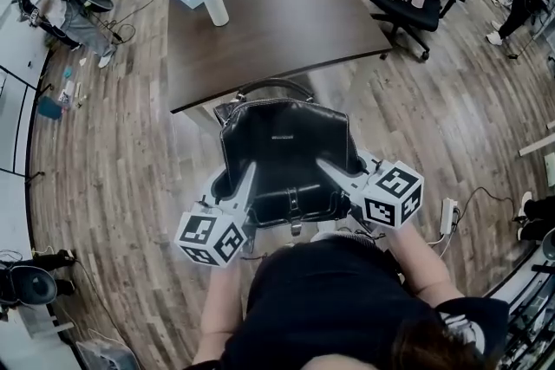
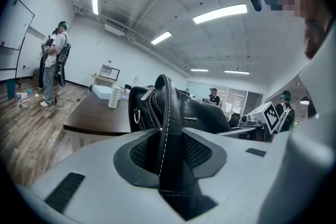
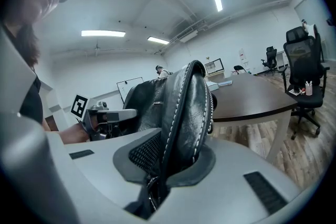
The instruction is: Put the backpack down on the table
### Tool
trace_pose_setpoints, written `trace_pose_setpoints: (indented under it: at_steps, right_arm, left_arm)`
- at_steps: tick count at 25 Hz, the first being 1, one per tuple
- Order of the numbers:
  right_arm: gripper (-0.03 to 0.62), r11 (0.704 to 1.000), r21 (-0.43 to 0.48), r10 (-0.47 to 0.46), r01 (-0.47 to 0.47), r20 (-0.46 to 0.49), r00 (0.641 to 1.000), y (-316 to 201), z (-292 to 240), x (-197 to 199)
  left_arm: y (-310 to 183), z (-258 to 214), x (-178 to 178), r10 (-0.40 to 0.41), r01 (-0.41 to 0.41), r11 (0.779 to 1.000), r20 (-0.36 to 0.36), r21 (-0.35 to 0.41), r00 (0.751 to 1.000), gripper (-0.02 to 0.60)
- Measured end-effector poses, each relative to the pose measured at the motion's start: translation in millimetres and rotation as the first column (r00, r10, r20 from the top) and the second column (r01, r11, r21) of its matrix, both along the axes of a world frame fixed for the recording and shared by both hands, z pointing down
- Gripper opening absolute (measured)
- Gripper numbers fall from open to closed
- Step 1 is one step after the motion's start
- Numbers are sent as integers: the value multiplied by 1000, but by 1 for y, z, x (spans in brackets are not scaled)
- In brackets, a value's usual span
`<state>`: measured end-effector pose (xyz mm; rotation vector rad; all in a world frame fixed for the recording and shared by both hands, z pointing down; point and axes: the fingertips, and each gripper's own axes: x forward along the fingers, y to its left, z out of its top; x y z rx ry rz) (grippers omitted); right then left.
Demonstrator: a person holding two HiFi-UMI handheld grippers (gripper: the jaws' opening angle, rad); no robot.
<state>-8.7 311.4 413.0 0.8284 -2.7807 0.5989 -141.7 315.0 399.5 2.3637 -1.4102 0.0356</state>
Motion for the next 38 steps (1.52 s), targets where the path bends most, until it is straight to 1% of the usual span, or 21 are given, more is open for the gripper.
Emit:
trace_pose_setpoints:
  at_steps: [12,17,21,28,38]
  right_arm:
    - [57,999,13,-41,41,-8,999,-54,-4,38]
    - [57,997,42,-60,60,-16,998,-78,-12,51]
    - [57,996,56,-69,69,-7,998,-93,-21,53]
    - [57,995,80,-59,59,-3,998,-129,-33,35]
    - [57,996,86,0,2,-26,1000,-211,-48,-4]
  left_arm:
    - [-48,-4,37,-50,50,999,-1,6,999,133]
    - [-69,-11,51,-76,76,997,1,27,997,133]
    - [-82,-21,54,-88,88,995,11,45,996,132]
    - [-118,-35,35,-87,85,993,22,80,996,130]
    - [-207,-49,-6,-31,32,994,-10,106,999,127]
